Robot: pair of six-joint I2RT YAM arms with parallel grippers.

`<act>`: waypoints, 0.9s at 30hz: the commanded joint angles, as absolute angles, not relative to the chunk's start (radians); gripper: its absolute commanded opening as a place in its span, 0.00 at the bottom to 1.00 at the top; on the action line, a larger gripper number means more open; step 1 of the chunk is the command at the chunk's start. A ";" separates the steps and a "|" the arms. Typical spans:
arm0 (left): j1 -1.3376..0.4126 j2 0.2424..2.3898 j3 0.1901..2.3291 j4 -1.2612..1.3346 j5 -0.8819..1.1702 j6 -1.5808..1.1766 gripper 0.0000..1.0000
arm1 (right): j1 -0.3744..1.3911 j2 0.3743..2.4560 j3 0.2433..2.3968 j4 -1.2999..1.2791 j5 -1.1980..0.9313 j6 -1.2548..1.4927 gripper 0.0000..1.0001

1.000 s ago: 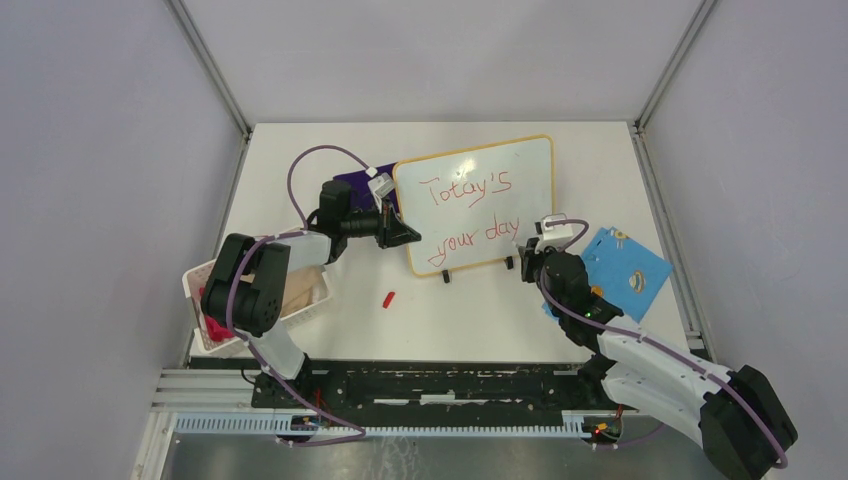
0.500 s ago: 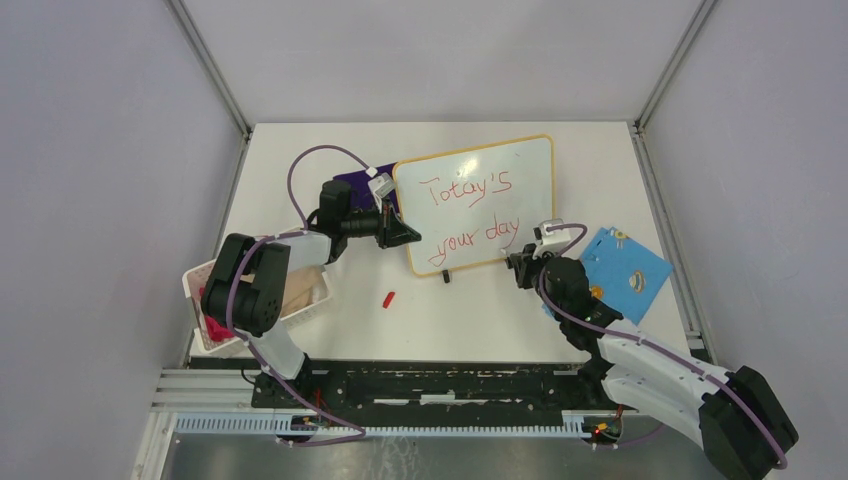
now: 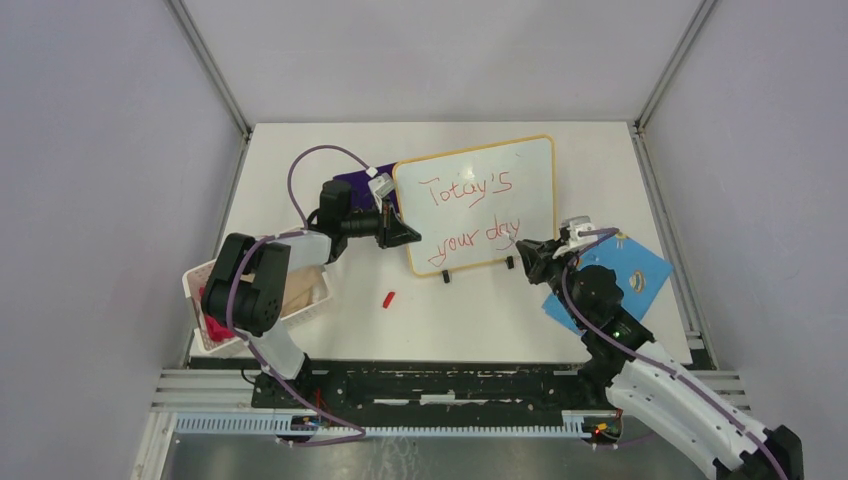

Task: Write a sentence on the whiteboard

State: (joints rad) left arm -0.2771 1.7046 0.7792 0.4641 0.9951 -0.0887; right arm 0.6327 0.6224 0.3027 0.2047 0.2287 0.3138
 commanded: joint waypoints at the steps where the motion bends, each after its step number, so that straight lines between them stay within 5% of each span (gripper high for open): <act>1: -0.301 1.768 0.754 0.338 0.853 0.056 0.02 | 0.634 0.475 0.432 0.078 0.263 0.222 0.00; 7: -0.299 1.784 0.766 0.337 0.854 0.056 0.02 | 0.634 0.345 0.511 -0.096 0.415 0.144 0.00; 14: -0.298 1.789 0.767 0.337 0.848 0.055 0.02 | 0.634 0.241 0.338 -0.069 0.572 0.210 0.00; 27: -0.298 1.789 0.762 0.340 0.826 0.053 0.02 | 0.634 0.427 0.314 0.173 0.580 0.396 0.00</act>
State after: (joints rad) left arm -0.2771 1.7233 0.7956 0.4572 1.0008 -0.0887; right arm 0.6327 0.3721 0.2398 0.0437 0.5697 0.3233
